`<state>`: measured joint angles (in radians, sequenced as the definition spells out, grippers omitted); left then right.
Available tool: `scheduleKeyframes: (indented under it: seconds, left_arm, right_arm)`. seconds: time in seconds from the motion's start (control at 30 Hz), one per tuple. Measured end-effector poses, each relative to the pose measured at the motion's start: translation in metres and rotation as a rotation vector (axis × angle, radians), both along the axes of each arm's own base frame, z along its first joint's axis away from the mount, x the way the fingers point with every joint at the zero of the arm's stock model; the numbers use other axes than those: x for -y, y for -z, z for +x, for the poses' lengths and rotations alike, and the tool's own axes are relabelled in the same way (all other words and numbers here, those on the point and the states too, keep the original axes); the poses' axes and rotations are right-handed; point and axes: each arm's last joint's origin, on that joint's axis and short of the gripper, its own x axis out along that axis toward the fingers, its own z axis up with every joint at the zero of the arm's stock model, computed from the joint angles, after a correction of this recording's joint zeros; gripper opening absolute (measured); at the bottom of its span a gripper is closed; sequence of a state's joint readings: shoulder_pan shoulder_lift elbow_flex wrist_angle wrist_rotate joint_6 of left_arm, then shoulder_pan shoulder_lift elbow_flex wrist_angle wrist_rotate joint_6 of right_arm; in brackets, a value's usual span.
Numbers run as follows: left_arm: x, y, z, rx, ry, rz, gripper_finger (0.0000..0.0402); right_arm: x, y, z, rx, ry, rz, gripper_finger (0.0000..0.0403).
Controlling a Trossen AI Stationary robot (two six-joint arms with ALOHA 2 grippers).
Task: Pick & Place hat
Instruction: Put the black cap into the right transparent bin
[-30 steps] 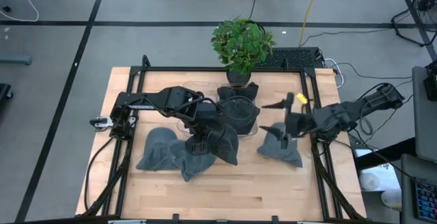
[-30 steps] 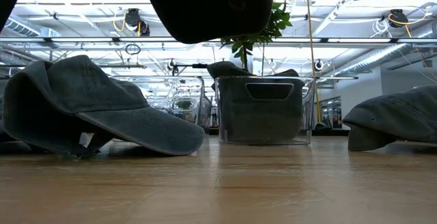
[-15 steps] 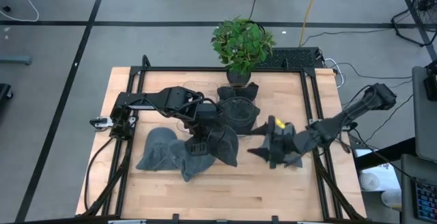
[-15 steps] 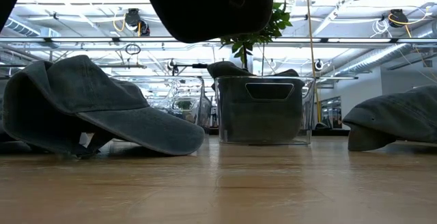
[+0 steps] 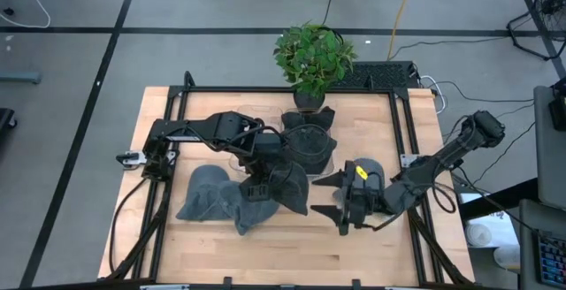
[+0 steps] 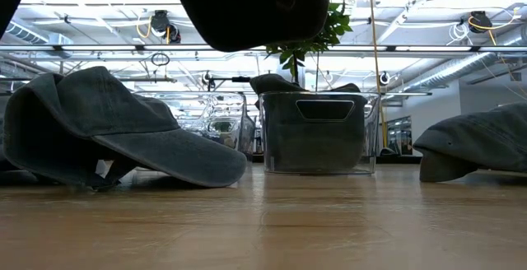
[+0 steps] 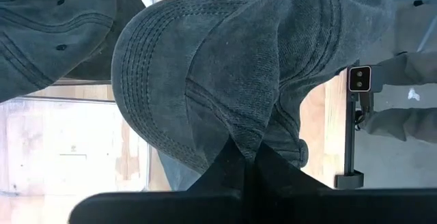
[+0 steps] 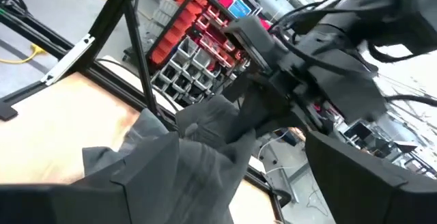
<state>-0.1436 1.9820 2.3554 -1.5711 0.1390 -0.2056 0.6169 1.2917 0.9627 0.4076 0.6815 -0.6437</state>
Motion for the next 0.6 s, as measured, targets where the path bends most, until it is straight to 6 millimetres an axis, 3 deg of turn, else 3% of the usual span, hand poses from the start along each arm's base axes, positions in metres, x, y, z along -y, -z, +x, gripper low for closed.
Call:
scheduleKeyframes:
  seconds: [0.6]
  left_arm:
    - [0.001,-0.003,-0.003,0.003,0.026,-0.040,0.0001]
  right_arm:
    - [-0.002,0.015,0.011,-0.138,0.030,-0.020,0.0309]
